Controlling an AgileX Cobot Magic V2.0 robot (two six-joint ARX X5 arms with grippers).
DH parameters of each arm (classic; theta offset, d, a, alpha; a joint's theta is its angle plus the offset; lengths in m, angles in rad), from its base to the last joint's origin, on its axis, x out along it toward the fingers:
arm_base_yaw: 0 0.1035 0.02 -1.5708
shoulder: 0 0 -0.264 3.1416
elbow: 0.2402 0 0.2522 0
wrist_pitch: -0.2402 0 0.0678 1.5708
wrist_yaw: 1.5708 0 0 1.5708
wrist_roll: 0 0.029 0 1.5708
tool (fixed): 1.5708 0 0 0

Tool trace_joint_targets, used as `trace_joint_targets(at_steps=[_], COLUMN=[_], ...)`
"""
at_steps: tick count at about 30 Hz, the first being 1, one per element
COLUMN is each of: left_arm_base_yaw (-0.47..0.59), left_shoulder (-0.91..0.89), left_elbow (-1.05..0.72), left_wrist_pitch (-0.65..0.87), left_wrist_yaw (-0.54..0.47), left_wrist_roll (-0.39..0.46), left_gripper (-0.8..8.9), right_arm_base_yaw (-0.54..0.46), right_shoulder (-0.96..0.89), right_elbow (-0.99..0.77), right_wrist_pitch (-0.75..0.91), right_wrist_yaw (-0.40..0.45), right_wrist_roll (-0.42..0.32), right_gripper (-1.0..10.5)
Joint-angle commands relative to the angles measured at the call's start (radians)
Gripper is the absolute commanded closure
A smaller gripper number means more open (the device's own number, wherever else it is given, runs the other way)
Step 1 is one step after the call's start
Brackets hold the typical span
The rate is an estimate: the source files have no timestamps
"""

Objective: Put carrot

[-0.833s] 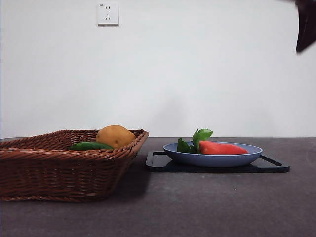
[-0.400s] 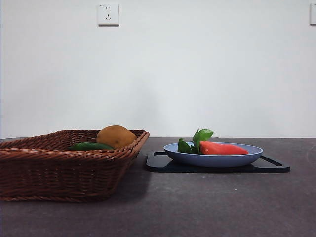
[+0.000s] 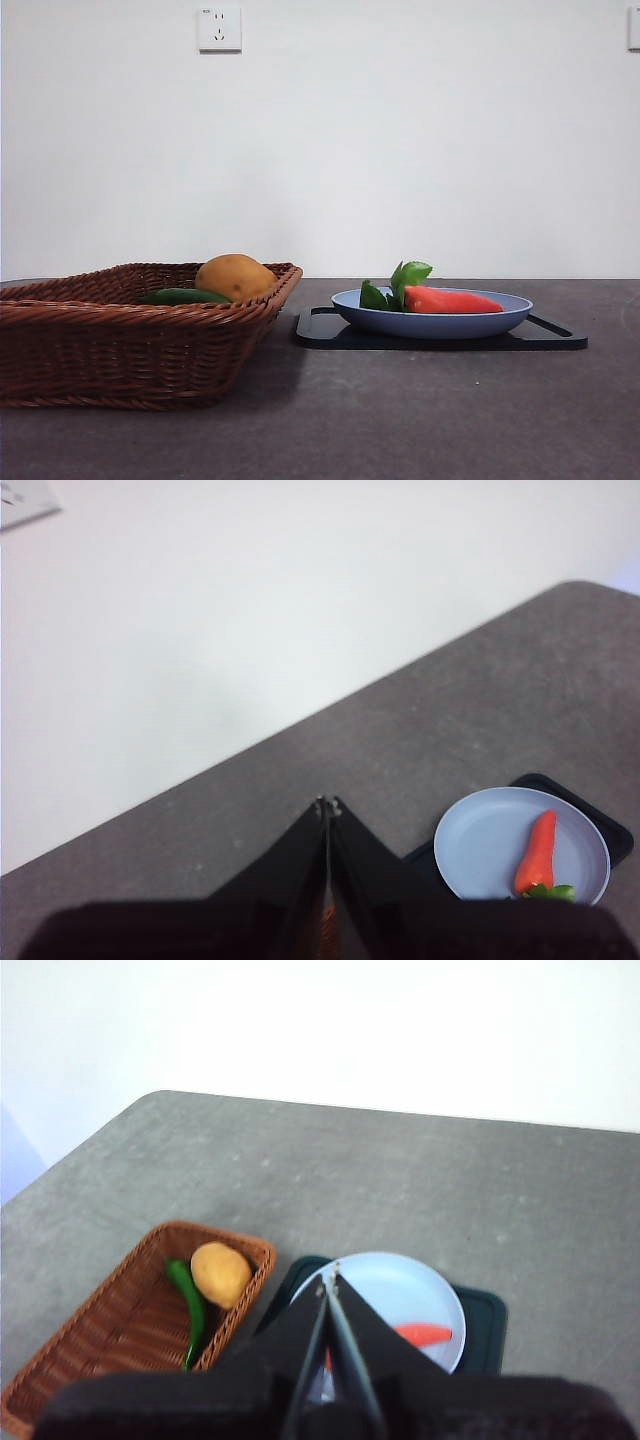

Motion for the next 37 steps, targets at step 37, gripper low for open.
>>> trace_joint_targets(at_steps=[37], left_arm_base_yaw=[-0.009], left_shoulder=[-0.796], left_elbow=[-1.04], left_wrist_pitch=[0.394], left_wrist_yaw=[-0.005], left_wrist_roll=[-0.169], left_gripper=[8.05], right_arm_base_yaw=[0.064], right_shoulder=[-0.388], right_elbow=[-0.729], right_wrist_pitch=[0.463], right_wrist_yaw=[0.054], right_wrist_roll=[0.037], right_gripper=[9.4])
